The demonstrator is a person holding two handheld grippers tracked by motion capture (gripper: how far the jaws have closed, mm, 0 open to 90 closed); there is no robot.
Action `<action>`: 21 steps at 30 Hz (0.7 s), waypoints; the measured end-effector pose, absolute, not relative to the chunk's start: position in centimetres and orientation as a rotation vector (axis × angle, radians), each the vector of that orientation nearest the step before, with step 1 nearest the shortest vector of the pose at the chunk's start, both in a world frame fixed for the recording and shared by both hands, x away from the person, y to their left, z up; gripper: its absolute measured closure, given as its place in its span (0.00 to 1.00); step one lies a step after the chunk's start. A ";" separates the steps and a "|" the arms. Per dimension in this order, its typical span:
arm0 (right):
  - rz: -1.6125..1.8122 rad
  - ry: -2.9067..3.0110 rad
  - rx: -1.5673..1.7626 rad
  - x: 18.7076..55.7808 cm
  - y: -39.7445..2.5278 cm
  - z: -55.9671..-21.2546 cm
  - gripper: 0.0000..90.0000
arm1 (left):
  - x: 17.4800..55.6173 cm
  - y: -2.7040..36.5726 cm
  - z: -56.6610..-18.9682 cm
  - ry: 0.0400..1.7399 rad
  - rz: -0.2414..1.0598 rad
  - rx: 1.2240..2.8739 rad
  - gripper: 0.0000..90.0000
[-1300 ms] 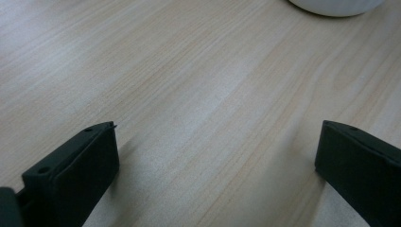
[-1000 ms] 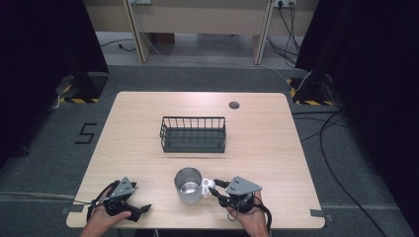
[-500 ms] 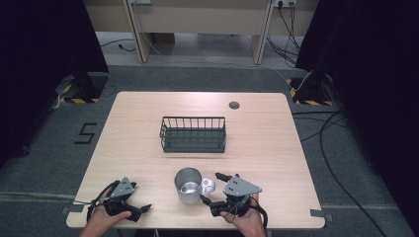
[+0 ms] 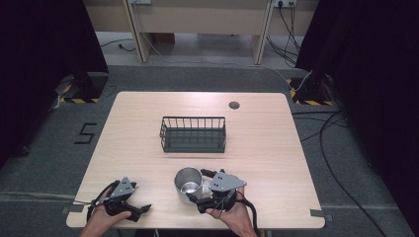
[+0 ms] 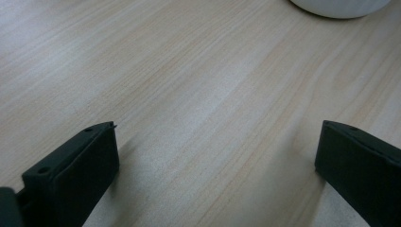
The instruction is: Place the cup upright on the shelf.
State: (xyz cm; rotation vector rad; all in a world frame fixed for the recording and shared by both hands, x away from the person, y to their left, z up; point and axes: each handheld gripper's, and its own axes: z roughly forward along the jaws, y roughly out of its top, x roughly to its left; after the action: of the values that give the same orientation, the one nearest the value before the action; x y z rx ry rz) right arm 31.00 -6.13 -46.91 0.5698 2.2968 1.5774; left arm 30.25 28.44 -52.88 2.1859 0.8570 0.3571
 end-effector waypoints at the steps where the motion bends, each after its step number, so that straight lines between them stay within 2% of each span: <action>1: 1.568 2.297 0.580 31.2 -5.8 -46.9 0.15 | 30.2 28.4 -52.9 0.857 0.357 2.186 0.00; 21: 1.514 2.338 0.598 32.4 -3.1 -47.3 0.01 | 30.2 28.4 -52.9 0.857 0.357 2.186 0.00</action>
State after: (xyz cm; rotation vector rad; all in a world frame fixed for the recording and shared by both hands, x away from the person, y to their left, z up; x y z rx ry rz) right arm 32.42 -3.13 -47.31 0.5983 2.3380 1.5137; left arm 30.25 28.44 -52.88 2.1858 0.8570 0.3572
